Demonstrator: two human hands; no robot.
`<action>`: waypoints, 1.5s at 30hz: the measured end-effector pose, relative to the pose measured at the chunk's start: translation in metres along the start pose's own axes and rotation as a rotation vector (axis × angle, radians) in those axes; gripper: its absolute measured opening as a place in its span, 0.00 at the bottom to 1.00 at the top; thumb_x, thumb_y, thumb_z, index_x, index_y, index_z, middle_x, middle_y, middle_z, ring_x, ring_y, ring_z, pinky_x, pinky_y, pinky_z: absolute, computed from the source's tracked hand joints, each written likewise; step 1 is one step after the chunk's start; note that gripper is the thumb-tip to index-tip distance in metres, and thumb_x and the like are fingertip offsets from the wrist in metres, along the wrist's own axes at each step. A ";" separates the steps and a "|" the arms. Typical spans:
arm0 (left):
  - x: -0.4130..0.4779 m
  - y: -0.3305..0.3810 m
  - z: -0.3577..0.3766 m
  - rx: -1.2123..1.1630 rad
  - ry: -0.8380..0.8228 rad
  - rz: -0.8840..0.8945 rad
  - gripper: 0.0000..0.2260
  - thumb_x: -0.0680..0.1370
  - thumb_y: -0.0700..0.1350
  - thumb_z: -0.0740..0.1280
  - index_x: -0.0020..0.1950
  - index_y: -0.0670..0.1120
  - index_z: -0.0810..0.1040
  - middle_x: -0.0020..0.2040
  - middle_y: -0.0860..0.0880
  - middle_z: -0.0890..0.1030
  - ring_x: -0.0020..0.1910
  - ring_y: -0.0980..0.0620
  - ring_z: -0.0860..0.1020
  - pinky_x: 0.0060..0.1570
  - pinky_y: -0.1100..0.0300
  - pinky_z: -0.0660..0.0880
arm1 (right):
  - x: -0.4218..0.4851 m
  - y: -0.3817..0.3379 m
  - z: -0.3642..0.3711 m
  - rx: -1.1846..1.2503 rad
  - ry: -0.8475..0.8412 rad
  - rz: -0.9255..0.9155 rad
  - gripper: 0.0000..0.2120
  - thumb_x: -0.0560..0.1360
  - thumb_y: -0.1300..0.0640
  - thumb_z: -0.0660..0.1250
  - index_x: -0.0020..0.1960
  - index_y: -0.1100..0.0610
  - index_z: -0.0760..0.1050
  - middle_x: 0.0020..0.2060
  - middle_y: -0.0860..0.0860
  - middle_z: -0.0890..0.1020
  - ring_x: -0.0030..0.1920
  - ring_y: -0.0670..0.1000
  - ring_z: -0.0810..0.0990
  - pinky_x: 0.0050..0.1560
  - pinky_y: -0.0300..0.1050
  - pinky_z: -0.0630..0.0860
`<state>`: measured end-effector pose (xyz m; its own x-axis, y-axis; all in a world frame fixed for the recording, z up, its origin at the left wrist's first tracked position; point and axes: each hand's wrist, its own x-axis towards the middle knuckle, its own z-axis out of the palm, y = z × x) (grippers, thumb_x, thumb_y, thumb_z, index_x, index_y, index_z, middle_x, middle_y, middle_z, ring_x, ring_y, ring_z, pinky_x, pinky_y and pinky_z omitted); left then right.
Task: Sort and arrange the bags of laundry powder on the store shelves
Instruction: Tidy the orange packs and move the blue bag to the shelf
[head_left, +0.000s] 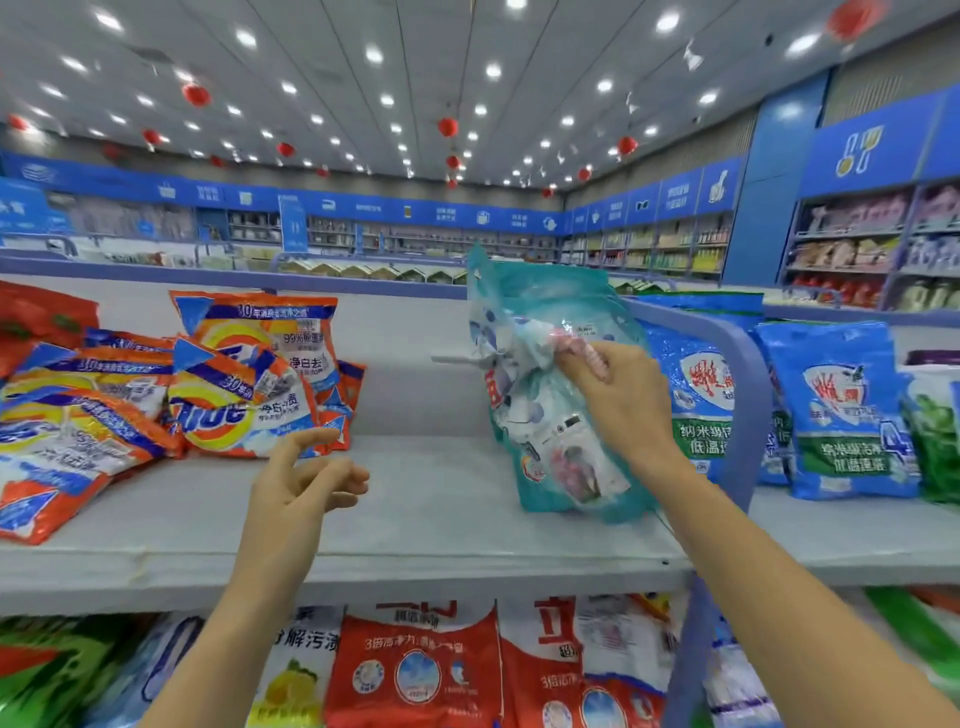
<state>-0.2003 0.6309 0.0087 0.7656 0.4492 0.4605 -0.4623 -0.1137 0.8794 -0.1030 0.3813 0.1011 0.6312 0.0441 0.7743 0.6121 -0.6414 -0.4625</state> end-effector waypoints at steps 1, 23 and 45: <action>0.003 0.000 0.005 0.001 -0.016 -0.004 0.08 0.78 0.40 0.66 0.54 0.51 0.76 0.40 0.47 0.85 0.40 0.50 0.83 0.41 0.60 0.77 | 0.005 0.003 -0.008 0.163 0.006 0.054 0.26 0.75 0.42 0.64 0.29 0.61 0.66 0.23 0.47 0.65 0.25 0.48 0.61 0.28 0.44 0.55; 0.036 -0.020 0.112 -0.394 -0.247 -0.470 0.21 0.65 0.49 0.72 0.54 0.40 0.78 0.44 0.38 0.85 0.36 0.42 0.84 0.34 0.50 0.81 | -0.002 0.073 0.014 1.076 -0.360 0.912 0.19 0.78 0.46 0.59 0.49 0.59 0.80 0.39 0.55 0.81 0.40 0.55 0.80 0.43 0.47 0.77; 0.043 -0.048 0.135 -0.372 -0.303 -0.548 0.20 0.66 0.43 0.71 0.56 0.41 0.77 0.49 0.36 0.84 0.43 0.40 0.83 0.49 0.44 0.79 | -0.012 0.048 -0.039 0.216 -0.087 0.090 0.20 0.80 0.64 0.57 0.72 0.57 0.65 0.61 0.48 0.76 0.61 0.48 0.74 0.59 0.36 0.71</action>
<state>-0.0849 0.5362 0.0031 0.9961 0.0838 0.0261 -0.0569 0.3906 0.9188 -0.0999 0.3204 0.0866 0.7206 0.0662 0.6902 0.6336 -0.4671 -0.6167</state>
